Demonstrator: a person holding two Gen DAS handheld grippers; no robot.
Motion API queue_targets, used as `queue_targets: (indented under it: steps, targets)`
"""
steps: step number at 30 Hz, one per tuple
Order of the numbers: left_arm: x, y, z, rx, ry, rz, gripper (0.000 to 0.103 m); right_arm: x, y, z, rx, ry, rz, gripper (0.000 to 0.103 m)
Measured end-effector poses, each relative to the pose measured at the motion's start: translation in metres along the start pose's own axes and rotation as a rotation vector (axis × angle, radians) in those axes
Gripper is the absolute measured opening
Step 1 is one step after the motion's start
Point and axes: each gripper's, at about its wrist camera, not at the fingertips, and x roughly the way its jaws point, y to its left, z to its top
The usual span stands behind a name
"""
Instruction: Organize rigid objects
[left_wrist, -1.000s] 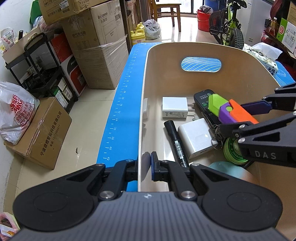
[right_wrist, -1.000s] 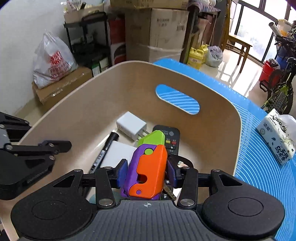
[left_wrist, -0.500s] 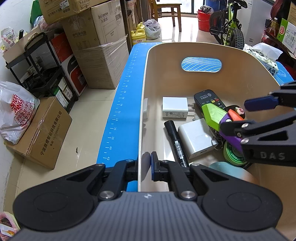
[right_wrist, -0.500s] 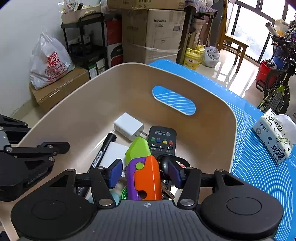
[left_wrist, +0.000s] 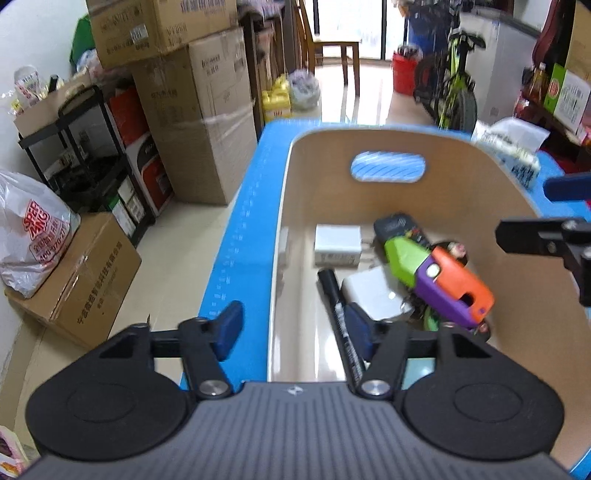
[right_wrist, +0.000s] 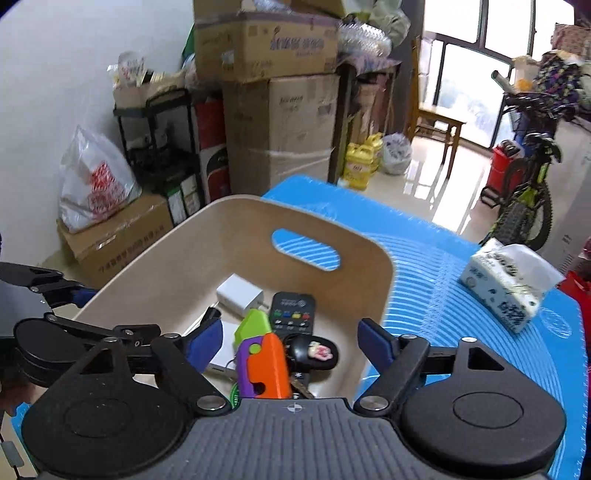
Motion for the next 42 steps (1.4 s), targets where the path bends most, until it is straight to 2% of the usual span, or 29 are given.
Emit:
queue_targets:
  steps: [2,4,7,11,22,33,42]
  targets:
    - [-0.010,-0.002,0.002,-0.004,-0.029,0.000,0.073,-0.012,-0.004,-0.003,0.014,-0.022,-0.008,0.091]
    - [-0.022,-0.004,0.002,-0.004,-0.055,0.004,0.075,-0.024,-0.008,-0.006,0.024,-0.041,-0.015,0.094]
    - [-0.035,-0.007,0.000,-0.007,-0.083,0.005,0.076,-0.044,-0.012,-0.014,0.032,-0.070,-0.032,0.096]
    - [-0.056,-0.013,-0.007,0.004,-0.104,-0.010,0.082,-0.071,-0.016,-0.029,0.041,-0.100,-0.051,0.097]
    - [-0.107,-0.033,-0.038,-0.004,-0.164,-0.037,0.083,-0.134,-0.013,-0.078,0.068,-0.131,-0.091,0.100]
    - [-0.151,-0.057,-0.078,0.001,-0.214,-0.068,0.083,-0.179,-0.008,-0.131,0.101,-0.134,-0.123,0.100]
    - [-0.169,-0.074,-0.110,0.018,-0.233,-0.092,0.083,-0.219,-0.009,-0.171,0.144,-0.202,-0.174,0.100]
